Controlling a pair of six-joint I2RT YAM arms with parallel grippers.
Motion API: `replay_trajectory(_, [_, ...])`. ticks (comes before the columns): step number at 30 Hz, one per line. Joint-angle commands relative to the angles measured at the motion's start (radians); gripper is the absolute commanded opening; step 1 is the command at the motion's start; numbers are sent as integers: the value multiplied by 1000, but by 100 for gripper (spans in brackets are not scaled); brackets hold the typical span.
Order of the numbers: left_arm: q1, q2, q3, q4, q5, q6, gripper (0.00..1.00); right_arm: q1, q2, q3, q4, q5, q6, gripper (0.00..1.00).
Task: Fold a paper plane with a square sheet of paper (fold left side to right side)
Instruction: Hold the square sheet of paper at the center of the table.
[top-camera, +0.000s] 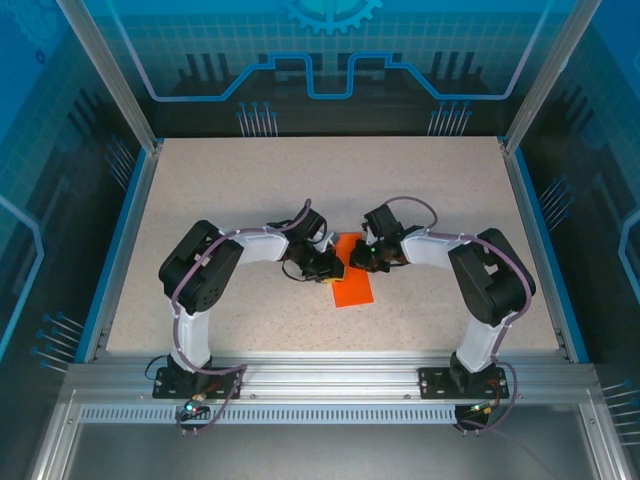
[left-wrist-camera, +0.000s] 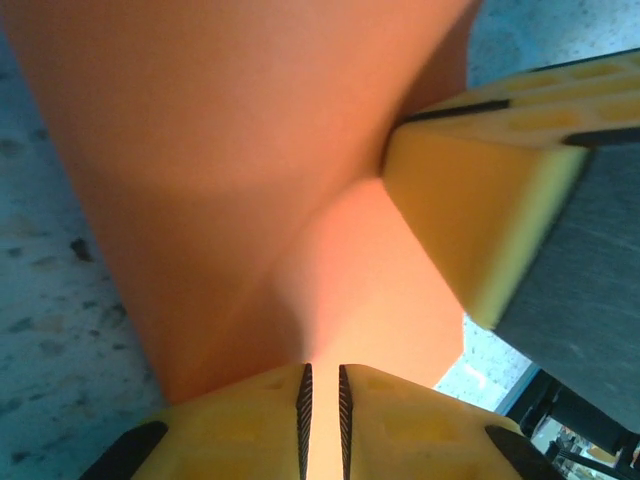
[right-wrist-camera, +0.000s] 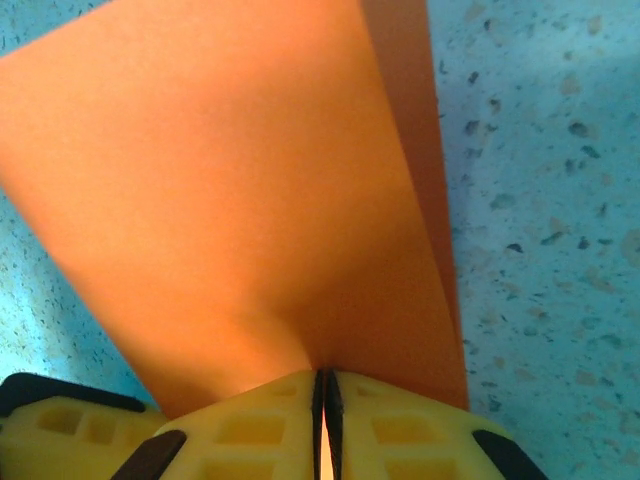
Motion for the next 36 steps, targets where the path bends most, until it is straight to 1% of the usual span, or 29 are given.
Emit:
replay_trajectory(1, [-8,15,10,-38,-24,-2,18,8,-13,-22,-46,18,-22,14])
replay_trajectory(9, [-31,19,-32,-53,-68,-36,18,9,-87,-17,-22,16,-32,17])
replay_trajectory(15, [-37,10,-37,-68,-85,-45,18,17,-196,-28,-110,28,-61,18])
replay_trajectory(18, [-37,4,-35,-72,-90,-42,18,31,-242,-46,-154,12,-63,17])
replay_trajectory(21, [-38,2,-33,-76,-93,-43,18,58,-261,-98,-157,-10,-42,15])
replay_trajectory(26, [-42,1,-29,-83,-96,-40,18,107,-221,-138,-135,-12,0,14])
replay_trajectory(31, [-41,-7,-22,-89,-97,-36,18,115,-162,-155,-129,-3,19,14])
replay_trajectory(36, [-41,-24,-5,-88,-93,-39,19,117,-122,-146,-190,16,10,13])
